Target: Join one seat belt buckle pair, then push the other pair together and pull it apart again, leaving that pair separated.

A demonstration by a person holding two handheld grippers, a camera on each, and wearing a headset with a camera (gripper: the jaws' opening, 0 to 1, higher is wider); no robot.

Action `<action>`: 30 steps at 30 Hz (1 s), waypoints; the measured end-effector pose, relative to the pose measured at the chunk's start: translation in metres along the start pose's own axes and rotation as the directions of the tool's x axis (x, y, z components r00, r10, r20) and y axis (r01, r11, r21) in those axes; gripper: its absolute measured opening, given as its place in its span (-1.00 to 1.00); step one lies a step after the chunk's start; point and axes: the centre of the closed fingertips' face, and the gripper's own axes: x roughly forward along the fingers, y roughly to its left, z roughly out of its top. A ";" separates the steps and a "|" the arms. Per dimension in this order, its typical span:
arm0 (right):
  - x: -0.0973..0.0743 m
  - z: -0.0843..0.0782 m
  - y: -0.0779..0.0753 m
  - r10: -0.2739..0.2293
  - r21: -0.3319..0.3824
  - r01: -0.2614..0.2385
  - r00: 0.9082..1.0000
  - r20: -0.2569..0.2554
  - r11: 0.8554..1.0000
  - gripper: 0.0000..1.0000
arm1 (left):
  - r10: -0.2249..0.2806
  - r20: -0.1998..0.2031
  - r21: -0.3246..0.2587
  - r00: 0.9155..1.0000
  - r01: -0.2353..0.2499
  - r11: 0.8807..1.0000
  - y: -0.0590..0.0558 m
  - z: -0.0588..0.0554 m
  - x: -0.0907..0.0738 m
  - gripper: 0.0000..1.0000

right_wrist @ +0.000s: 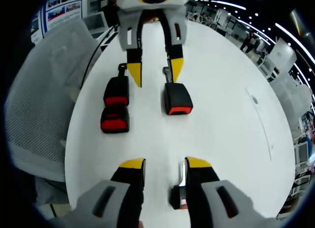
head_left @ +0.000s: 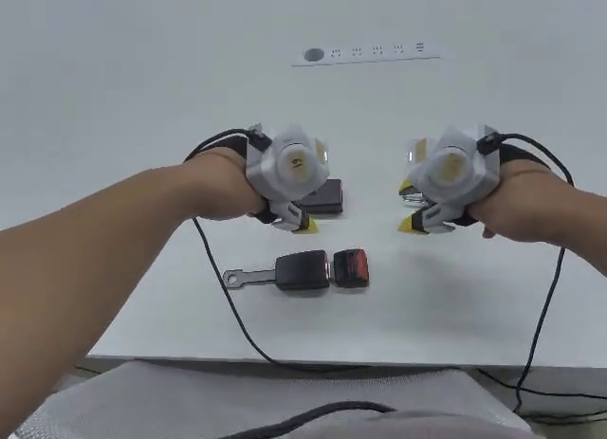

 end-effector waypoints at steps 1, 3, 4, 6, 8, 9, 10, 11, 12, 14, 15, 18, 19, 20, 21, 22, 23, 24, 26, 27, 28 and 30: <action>-0.002 -0.006 -0.005 -0.003 0.004 0.003 1.000 -0.005 1.000 -0.37 | 0.000 0.000 -0.002 1.000 0.000 1.000 0.003 0.000 0.001 -0.30; -0.005 -0.013 -0.012 -0.005 0.008 0.005 1.000 -0.012 1.000 -0.38 | 0.004 -0.007 -0.011 1.000 -0.004 1.000 0.011 -0.002 0.004 -0.29; -0.007 -0.017 -0.017 -0.010 0.007 0.010 1.000 -0.013 1.000 -0.38 | 0.004 -0.004 -0.011 1.000 -0.004 1.000 0.014 -0.002 0.005 -0.28; -0.010 -0.025 -0.023 -0.011 0.012 0.011 1.000 -0.022 1.000 -0.39 | 0.006 0.007 -0.026 1.000 -0.005 1.000 0.019 0.000 0.006 -0.28; -0.011 -0.032 -0.027 -0.008 0.018 0.009 0.999 -0.031 1.000 -0.39 | 0.006 0.009 -0.030 1.000 -0.005 1.000 0.023 -0.002 0.008 -0.28; -0.011 -0.035 -0.029 -0.005 0.022 0.005 0.999 -0.037 1.000 -0.39 | 0.003 0.007 -0.030 1.000 -0.003 1.000 0.024 -0.003 0.009 -0.27; -0.011 -0.039 -0.032 -0.006 0.024 0.007 0.999 -0.041 1.000 -0.39 | -0.002 0.003 -0.027 1.000 0.002 1.000 0.025 -0.005 0.011 -0.27; -0.010 -0.042 -0.033 -0.006 0.028 0.007 0.999 -0.042 1.000 -0.39 | -0.004 0.001 -0.027 1.000 0.004 1.000 0.026 -0.006 0.012 -0.26; -0.010 -0.043 -0.034 -0.002 0.036 0.003 0.999 -0.041 0.999 -0.38 | -0.006 -0.004 -0.026 1.000 0.006 1.000 0.026 -0.008 0.013 -0.26; -0.009 -0.042 -0.035 0.011 0.052 -0.009 0.999 -0.030 0.999 -0.38 | -0.007 -0.012 -0.021 1.000 0.007 1.000 0.029 -0.013 0.015 -0.24; -0.008 -0.042 -0.034 0.016 0.052 -0.015 0.999 -0.032 0.999 -0.39 | -0.008 -0.013 -0.021 1.000 0.007 1.000 0.030 -0.015 0.015 -0.23; -0.007 -0.042 -0.032 0.037 0.047 -0.036 0.999 -0.036 0.998 -0.39 | -0.015 -0.017 -0.022 1.000 0.015 1.000 0.034 -0.021 0.019 -0.23; -0.006 -0.042 -0.032 0.044 0.049 -0.042 0.998 -0.037 0.998 -0.39 | -0.022 -0.020 -0.021 1.000 0.021 1.000 0.033 -0.022 0.020 -0.23; -0.007 -0.043 -0.032 0.048 0.046 -0.046 0.998 -0.037 0.998 -0.39 | -0.025 -0.022 -0.017 0.999 0.025 1.000 0.032 -0.022 0.021 -0.23; -0.007 -0.045 -0.032 0.052 0.046 -0.050 0.998 -0.036 0.998 -0.39 | -0.030 -0.022 -0.008 0.999 0.030 1.000 0.031 -0.022 0.022 -0.23; -0.007 -0.047 -0.032 0.057 0.047 -0.055 0.998 -0.037 0.997 -0.39 | -0.030 -0.023 -0.009 0.999 0.029 1.000 0.032 -0.023 0.023 -0.23; -0.007 -0.050 -0.032 0.063 0.044 -0.061 0.997 -0.046 0.997 -0.38 | -0.029 -0.025 -0.011 0.999 0.029 1.000 0.032 -0.023 0.023 -0.23; -0.006 -0.054 -0.032 0.067 0.042 -0.065 0.996 -0.057 0.997 -0.38 | -0.029 -0.025 -0.011 0.999 0.028 1.000 0.033 -0.023 0.024 -0.23; -0.005 -0.061 -0.030 0.087 0.037 -0.084 0.993 -0.074 0.996 -0.36 | -0.035 -0.027 -0.013 0.999 0.034 0.999 0.032 -0.023 0.027 -0.25; -0.003 -0.063 -0.031 0.089 0.042 -0.086 0.993 -0.071 0.995 -0.36 | -0.037 -0.029 -0.012 0.999 0.037 0.999 0.032 -0.024 0.028 -0.25; -0.001 -0.065 -0.031 0.091 0.038 -0.088 0.993 -0.075 0.995 -0.37 | -0.040 -0.031 -0.010 0.999 0.040 0.999 0.031 -0.024 0.029 -0.26; 0.002 -0.067 -0.030 0.098 0.033 -0.095 0.992 -0.079 0.995 -0.36 | -0.048 -0.033 -0.012 0.998 0.048 0.999 0.029 -0.025 0.030 -0.30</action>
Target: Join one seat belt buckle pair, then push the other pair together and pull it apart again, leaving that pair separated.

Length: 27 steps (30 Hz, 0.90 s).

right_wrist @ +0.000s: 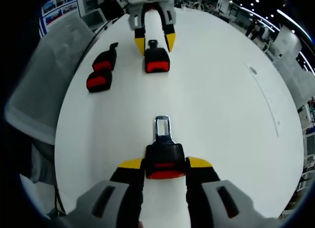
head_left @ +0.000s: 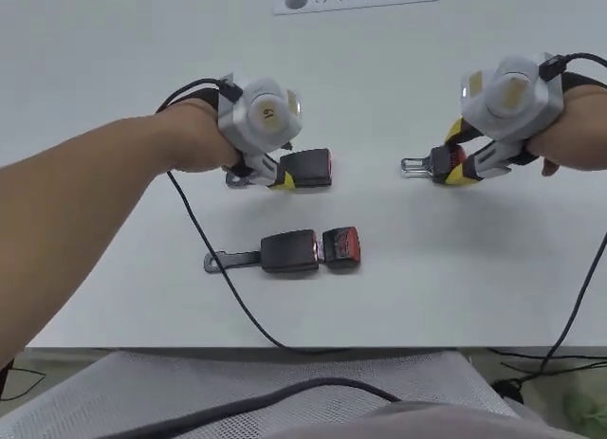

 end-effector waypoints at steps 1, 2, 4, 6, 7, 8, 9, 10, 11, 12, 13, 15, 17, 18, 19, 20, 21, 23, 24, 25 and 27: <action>0.002 -0.001 0.000 0.003 0.000 -0.003 1.000 -0.002 1.000 -0.36 | -0.009 0.001 0.002 1.000 0.009 1.000 -0.002 0.000 0.001 -0.34; 0.002 -0.001 0.000 0.005 -0.003 -0.005 1.000 -0.003 1.000 -0.37 | -0.010 0.004 0.006 1.000 0.010 1.000 -0.004 -0.001 0.002 -0.36; 0.002 0.000 0.000 0.009 0.002 -0.009 1.000 0.002 1.000 -0.38 | -0.005 0.007 0.018 1.000 0.005 1.000 0.001 -0.003 0.002 -0.37; 0.002 0.000 -0.001 0.015 0.003 -0.015 1.000 0.011 1.000 -0.38 | -0.011 0.010 0.000 1.000 0.011 1.000 0.002 -0.003 0.002 -0.39; 0.002 -0.001 -0.001 0.017 0.004 -0.017 1.000 0.014 1.000 -0.39 | -0.012 0.011 0.001 1.000 0.012 1.000 0.001 -0.003 0.002 -0.39; 0.003 -0.001 -0.001 0.018 0.007 -0.018 1.000 0.020 1.000 -0.39 | -0.012 0.008 0.015 1.000 0.011 1.000 0.000 -0.003 0.003 -0.39; 0.003 -0.001 -0.001 0.019 0.007 -0.019 1.000 0.021 1.000 -0.39 | -0.009 0.006 0.013 1.000 0.009 1.000 0.000 -0.003 0.003 -0.40; 0.002 -0.001 -0.001 0.019 0.007 -0.019 1.000 0.023 1.000 -0.38 | -0.005 0.004 0.026 1.000 0.005 1.000 -0.001 -0.003 0.002 -0.40; 0.002 -0.001 -0.001 0.020 0.006 -0.020 1.000 0.022 1.000 -0.38 | -0.004 0.003 0.034 1.000 0.004 0.999 -0.001 -0.003 0.002 -0.40; 0.002 0.000 -0.001 0.020 0.003 -0.020 1.000 0.019 1.000 -0.38 | -0.006 0.004 0.036 1.000 0.006 0.999 -0.001 -0.003 0.002 -0.40; 0.002 0.000 0.000 0.020 -0.003 -0.020 1.000 0.014 1.000 -0.38 | -0.007 0.004 0.036 1.000 0.007 0.999 -0.001 -0.003 0.002 -0.40; 0.003 0.003 0.000 0.019 -0.007 -0.019 1.000 0.012 1.000 -0.38 | -0.015 0.003 0.044 1.000 0.015 0.999 -0.002 -0.002 0.002 -0.40; 0.005 0.007 0.002 0.019 -0.018 -0.019 1.000 0.009 1.000 -0.38 | -0.019 -0.006 0.060 1.000 0.020 0.998 -0.002 -0.002 0.002 -0.40; 0.006 0.010 0.003 0.019 -0.023 -0.018 1.000 0.010 1.000 -0.38 | -0.020 -0.011 0.071 1.000 0.021 0.997 -0.003 -0.002 0.002 -0.40; 0.007 0.014 0.004 0.015 -0.027 -0.015 1.000 0.009 1.000 -0.38 | -0.020 -0.014 0.077 1.000 0.021 0.997 -0.003 -0.002 0.002 -0.40; 0.008 0.017 0.005 0.013 -0.031 -0.013 1.000 0.009 0.999 -0.38 | -0.017 -0.020 0.089 1.000 0.019 0.996 -0.004 -0.002 0.002 -0.40; 0.010 0.021 0.005 0.011 -0.040 -0.011 1.000 0.009 0.999 -0.38 | -0.013 -0.026 0.096 1.000 0.016 0.995 -0.004 -0.002 0.003 -0.39; 0.013 0.029 0.006 0.009 -0.047 -0.009 1.000 0.006 0.999 -0.38 | -0.017 -0.028 0.094 0.999 0.020 0.995 -0.004 -0.002 0.002 -0.39; 0.015 0.032 0.006 0.009 -0.052 -0.009 1.000 0.005 0.999 -0.38 | -0.020 -0.025 0.084 0.999 0.022 0.996 -0.004 -0.001 0.001 -0.39; 0.016 0.036 0.006 0.007 -0.058 -0.007 1.000 0.003 0.998 -0.38 | -0.021 -0.022 0.083 1.000 0.022 0.996 -0.004 -0.001 0.001 -0.39; 0.020 0.045 0.006 0.006 -0.064 -0.006 1.000 0.005 0.998 -0.38 | -0.021 -0.017 0.083 1.000 0.022 0.996 -0.005 -0.001 0.000 -0.39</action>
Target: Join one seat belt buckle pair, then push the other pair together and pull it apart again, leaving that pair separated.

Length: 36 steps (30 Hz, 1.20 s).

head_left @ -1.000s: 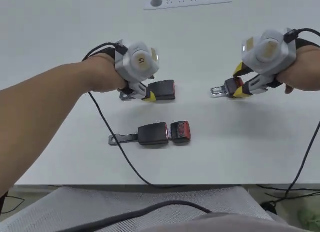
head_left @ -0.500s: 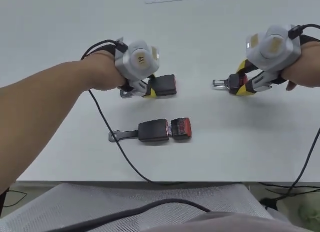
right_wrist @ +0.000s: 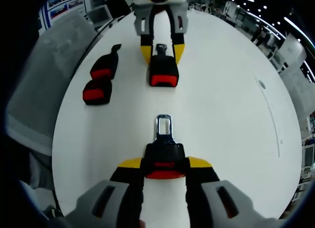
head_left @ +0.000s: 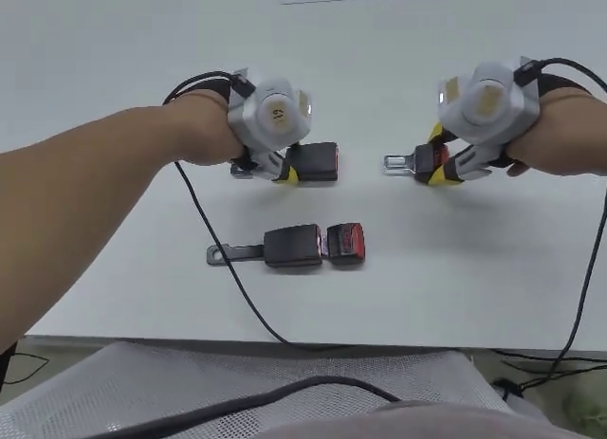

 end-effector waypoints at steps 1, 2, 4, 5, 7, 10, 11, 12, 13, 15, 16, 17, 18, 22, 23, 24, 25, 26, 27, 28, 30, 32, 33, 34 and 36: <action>0.002 0.006 0.000 0.001 -0.002 -0.001 1.000 0.003 1.000 -0.38 | 0.001 0.005 -0.001 1.000 -0.001 1.000 0.000 0.000 0.000 -0.39; 0.004 0.010 0.000 0.000 -0.004 0.000 1.000 0.004 1.000 -0.38 | 0.003 0.008 -0.001 1.000 -0.003 1.000 0.000 0.000 -0.001 -0.39; 0.009 0.020 -0.001 0.000 -0.003 0.000 1.000 0.012 1.000 -0.38 | 0.006 0.016 -0.004 1.000 -0.006 1.000 0.000 0.000 -0.001 -0.40; 0.012 0.027 -0.002 -0.002 -0.007 0.002 1.000 0.016 1.000 -0.38 | 0.009 0.022 -0.007 1.000 -0.008 1.000 -0.001 0.000 -0.002 -0.40; 0.015 0.034 -0.002 -0.001 -0.006 0.001 1.000 0.020 1.000 -0.38 | 0.014 0.028 -0.013 1.000 -0.013 1.000 -0.001 0.001 -0.002 -0.40; 0.021 0.047 -0.003 0.001 -0.015 -0.001 1.000 0.023 1.000 -0.38 | 0.019 0.030 -0.011 0.999 -0.019 1.000 -0.001 0.001 -0.002 -0.40; 0.022 0.049 -0.003 0.003 -0.015 -0.003 1.000 0.022 1.000 -0.38 | 0.019 0.030 -0.009 0.999 -0.019 1.000 -0.001 0.000 -0.002 -0.40; 0.023 0.051 -0.003 0.004 -0.014 -0.004 1.000 0.022 1.000 -0.38 | 0.019 0.029 -0.008 0.999 -0.019 1.000 -0.001 0.001 -0.002 -0.40; 0.023 0.053 -0.003 0.007 -0.013 -0.007 1.000 0.017 1.000 -0.38 | 0.017 0.025 -0.006 1.000 -0.017 1.000 -0.001 0.000 -0.002 -0.40; 0.022 0.053 -0.003 0.010 -0.016 -0.009 1.000 0.015 1.000 -0.38 | 0.017 0.024 -0.007 1.000 -0.017 1.000 -0.001 0.000 -0.002 -0.40; 0.022 0.053 -0.002 0.011 -0.015 -0.011 1.000 0.015 1.000 -0.38 | 0.018 0.023 -0.008 1.000 -0.017 1.000 0.000 0.000 -0.002 -0.40; 0.021 0.054 -0.001 0.011 -0.020 -0.010 1.000 0.015 1.000 -0.38 | 0.018 0.023 -0.008 1.000 -0.018 1.000 -0.001 0.000 -0.002 -0.40; 0.021 0.056 0.000 0.010 -0.029 -0.010 1.000 0.019 1.000 -0.39 | 0.018 0.021 -0.005 1.000 -0.018 1.000 -0.001 0.000 -0.002 -0.40; 0.024 0.058 -0.001 0.014 -0.032 -0.013 0.999 0.032 0.999 -0.39 | 0.017 0.017 -0.001 1.000 -0.017 1.000 -0.001 0.000 -0.002 -0.40; 0.024 0.059 -0.001 0.015 -0.031 -0.014 0.999 0.036 0.999 -0.39 | 0.017 0.018 -0.004 1.000 -0.016 1.000 -0.001 0.000 -0.002 -0.40; 0.025 0.060 -0.001 0.016 -0.028 -0.015 0.999 0.040 0.999 -0.39 | 0.017 0.019 -0.004 1.000 -0.017 1.000 -0.001 0.000 -0.001 -0.40; 0.026 0.060 -0.001 0.015 -0.032 -0.014 0.999 0.035 0.999 -0.39 | 0.019 0.017 0.001 1.000 -0.019 1.000 -0.001 0.000 -0.001 -0.40; 0.026 0.060 -0.001 0.016 -0.038 -0.014 0.999 0.033 0.999 -0.39 | 0.020 0.016 0.003 1.000 -0.020 1.000 -0.001 0.000 -0.001 -0.41; 0.026 0.060 -0.001 0.017 -0.040 -0.016 0.999 0.036 0.999 -0.40 | 0.019 0.016 0.005 1.000 -0.019 1.000 -0.001 0.000 -0.001 -0.41; 0.026 0.060 -0.001 0.019 -0.043 -0.017 0.999 0.040 0.999 -0.40 | 0.016 0.018 0.004 1.000 -0.016 1.000 0.000 0.000 -0.001 -0.41; 0.026 0.060 -0.001 0.023 -0.043 -0.021 0.999 0.048 0.999 -0.41 | 0.008 0.020 0.004 1.000 -0.008 1.000 0.000 0.000 0.000 -0.42; 0.027 0.062 -0.001 0.026 -0.041 -0.024 0.998 0.051 0.999 -0.42 | -0.001 0.014 0.006 1.000 0.001 1.000 0.000 0.001 0.000 -0.42; 0.027 0.062 -0.001 0.027 -0.038 -0.025 0.998 0.050 0.999 -0.42 | -0.003 0.011 0.007 1.000 0.003 1.000 0.000 0.001 0.001 -0.42; 0.027 0.063 -0.001 0.027 -0.038 -0.025 0.998 0.051 0.999 -0.42 | -0.004 0.006 0.009 1.000 0.004 1.000 0.000 0.001 0.001 -0.42; 0.027 0.064 0.000 0.027 -0.043 -0.025 0.998 0.051 0.999 -0.42 | -0.002 0.003 0.010 1.000 0.002 1.000 0.000 0.001 0.001 -0.42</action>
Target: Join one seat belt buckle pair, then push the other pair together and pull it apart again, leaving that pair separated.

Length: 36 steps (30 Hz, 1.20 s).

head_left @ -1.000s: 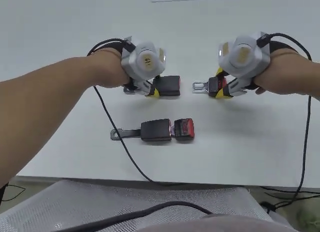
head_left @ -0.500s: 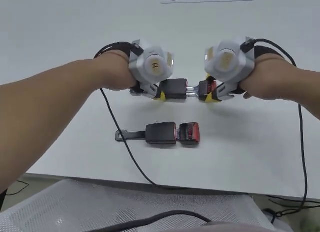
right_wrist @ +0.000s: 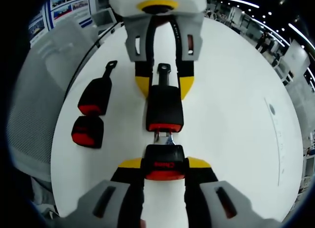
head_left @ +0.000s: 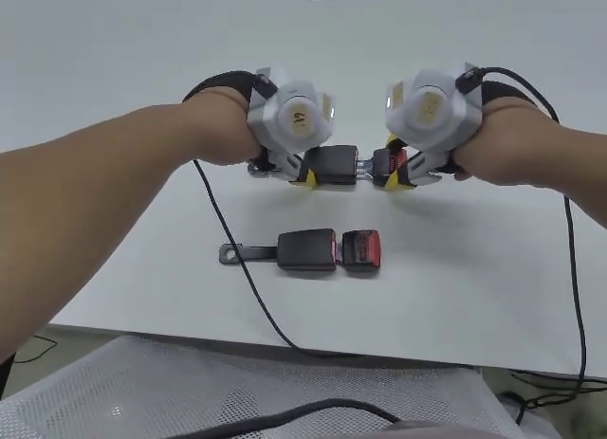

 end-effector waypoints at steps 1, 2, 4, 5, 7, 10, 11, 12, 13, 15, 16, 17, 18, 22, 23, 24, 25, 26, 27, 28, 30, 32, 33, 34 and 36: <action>0.000 0.000 0.000 0.000 0.000 0.000 1.000 0.000 1.000 -0.43 | 0.002 0.001 -0.001 1.000 -0.002 1.000 0.000 0.000 0.000 -0.42; 0.000 0.002 0.000 0.000 -0.001 0.000 1.000 0.004 1.000 -0.43 | 0.003 0.005 -0.001 1.000 -0.003 1.000 0.000 0.000 0.000 -0.43; 0.002 0.010 0.003 -0.002 0.006 0.002 1.000 0.024 1.000 -0.44 | 0.007 0.016 0.002 1.000 -0.007 1.000 0.000 0.000 0.000 -0.43; 0.004 0.012 0.004 -0.007 -0.001 0.007 1.000 0.018 1.000 -0.44 | 0.009 0.020 0.000 1.000 -0.009 1.000 0.000 0.000 0.000 -0.43; 0.005 0.013 0.001 -0.007 0.003 0.007 1.000 0.013 1.000 -0.44 | 0.012 0.021 0.005 1.000 -0.012 1.000 0.000 0.000 0.001 -0.43; 0.005 0.012 0.001 -0.007 0.010 0.006 1.000 0.021 1.000 -0.44 | 0.012 0.023 0.000 1.000 -0.012 1.000 0.001 0.000 0.001 -0.43; 0.005 0.012 0.001 -0.008 0.012 0.008 1.000 0.019 1.000 -0.43 | 0.010 0.019 0.001 1.000 -0.010 1.000 0.001 0.000 0.002 -0.43; 0.005 0.012 0.001 -0.009 0.011 0.009 1.000 0.016 1.000 -0.43 | 0.010 0.015 0.002 1.000 -0.010 1.000 0.001 0.001 0.002 -0.42; 0.005 0.011 0.001 -0.010 0.012 0.010 1.000 0.015 1.000 -0.43 | 0.010 0.011 0.005 1.000 -0.010 1.000 0.001 0.001 0.002 -0.42; 0.005 0.011 0.001 -0.011 0.014 0.011 1.000 0.018 1.000 -0.42 | 0.012 0.006 0.008 1.000 -0.012 1.000 0.001 0.001 0.003 -0.42; 0.005 0.011 0.001 -0.012 0.016 0.012 1.000 0.021 1.000 -0.42 | 0.013 0.006 0.008 1.000 -0.013 1.000 0.001 0.000 0.003 -0.42; 0.005 0.011 0.001 -0.014 0.017 0.013 1.000 0.023 1.000 -0.42 | 0.015 0.008 0.009 1.000 -0.015 1.000 0.001 0.001 0.003 -0.42; 0.005 0.010 0.000 -0.014 0.018 0.014 1.000 0.025 1.000 -0.42 | 0.016 0.012 0.006 1.000 -0.017 1.000 0.001 0.001 0.003 -0.42; 0.005 0.008 0.001 -0.014 0.015 0.014 1.000 0.022 1.000 -0.42 | 0.016 0.016 0.005 1.000 -0.016 1.000 0.001 0.000 0.003 -0.42; 0.004 0.007 0.001 -0.013 0.014 0.013 1.000 0.020 1.000 -0.42 | 0.015 0.012 0.009 1.000 -0.015 1.000 0.001 0.000 0.003 -0.41; 0.003 0.004 0.002 -0.013 0.013 0.013 1.000 0.017 1.000 -0.42 | 0.015 0.009 0.010 1.000 -0.015 1.000 0.001 0.000 0.003 -0.41; 0.001 0.002 0.002 -0.014 0.014 0.013 1.000 0.017 1.000 -0.42 | 0.015 0.008 0.010 1.000 -0.015 1.000 0.001 0.000 0.003 -0.41; 0.001 0.001 0.002 -0.014 0.015 0.014 1.000 0.016 1.000 -0.42 | 0.016 0.008 0.009 1.000 -0.016 1.000 0.001 0.000 0.003 -0.41; 0.000 -0.002 0.002 -0.015 0.016 0.014 1.000 0.017 1.000 -0.41 | 0.017 0.009 0.007 1.000 -0.017 1.000 0.001 -0.001 0.002 -0.41; -0.001 -0.003 0.002 -0.015 0.019 0.015 1.000 0.024 1.000 -0.41 | 0.018 0.012 0.006 1.000 -0.018 1.000 0.001 -0.001 0.003 -0.41; -0.001 -0.003 0.003 -0.021 0.033 0.020 0.999 0.035 0.999 -0.41 | 0.019 0.016 0.002 1.000 -0.019 1.000 0.001 -0.001 0.002 -0.41; -0.001 -0.004 0.004 -0.023 0.033 0.022 0.999 0.036 0.999 -0.41 | 0.020 0.022 -0.005 1.000 -0.020 1.000 0.001 -0.001 0.002 -0.41; -0.002 -0.006 0.004 -0.023 0.033 0.022 0.999 0.036 0.999 -0.41 | 0.020 0.024 -0.009 0.999 -0.020 1.000 0.001 -0.001 0.002 -0.41; -0.003 -0.008 0.005 -0.022 0.033 0.021 0.999 0.036 0.999 -0.41 | 0.021 0.025 -0.010 0.999 -0.021 1.000 0.001 -0.001 0.002 -0.41; -0.005 -0.014 0.005 -0.024 0.031 0.023 0.999 0.032 0.999 -0.41 | 0.020 0.022 -0.006 1.000 -0.020 1.000 0.001 0.000 0.002 -0.41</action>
